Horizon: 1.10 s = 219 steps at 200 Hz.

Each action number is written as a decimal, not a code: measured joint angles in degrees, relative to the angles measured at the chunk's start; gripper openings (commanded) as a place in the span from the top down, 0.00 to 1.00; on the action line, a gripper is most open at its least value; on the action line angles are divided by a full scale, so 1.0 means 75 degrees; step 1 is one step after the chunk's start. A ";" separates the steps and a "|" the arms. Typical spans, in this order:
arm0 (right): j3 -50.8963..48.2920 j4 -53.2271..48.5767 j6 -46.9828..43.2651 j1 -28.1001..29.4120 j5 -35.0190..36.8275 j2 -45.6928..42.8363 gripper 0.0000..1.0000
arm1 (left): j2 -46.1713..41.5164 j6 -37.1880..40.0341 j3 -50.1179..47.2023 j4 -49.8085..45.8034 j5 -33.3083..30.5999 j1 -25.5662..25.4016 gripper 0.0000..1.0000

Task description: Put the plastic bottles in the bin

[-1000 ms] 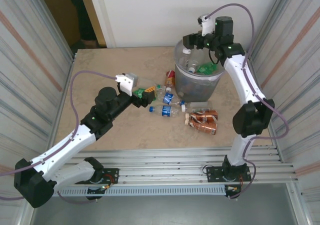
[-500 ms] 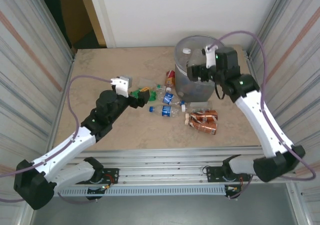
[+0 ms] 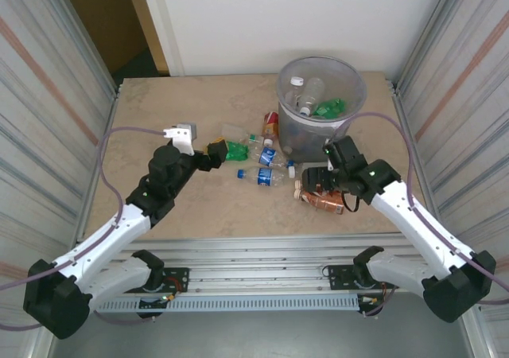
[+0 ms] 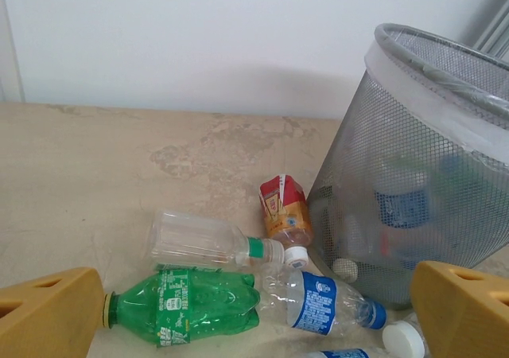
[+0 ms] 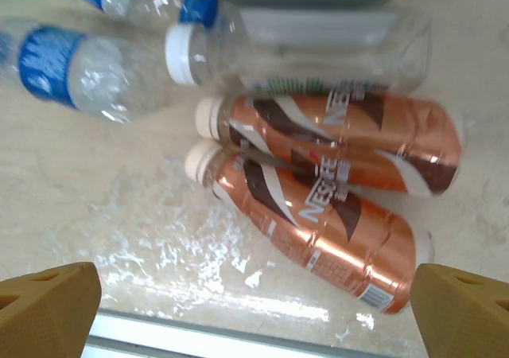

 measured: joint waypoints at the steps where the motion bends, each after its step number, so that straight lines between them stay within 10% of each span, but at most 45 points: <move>1: -0.0020 0.0000 0.0017 0.0000 -0.0003 0.0009 0.02 | 0.0000 -0.0006 0.0000 0.0003 0.0003 0.0000 0.01; 219: -0.0029 -0.0052 0.0455 -0.0519 -0.0149 0.2500 0.02 | -0.0364 -0.0845 -0.0519 -0.0026 0.0233 0.0813 0.01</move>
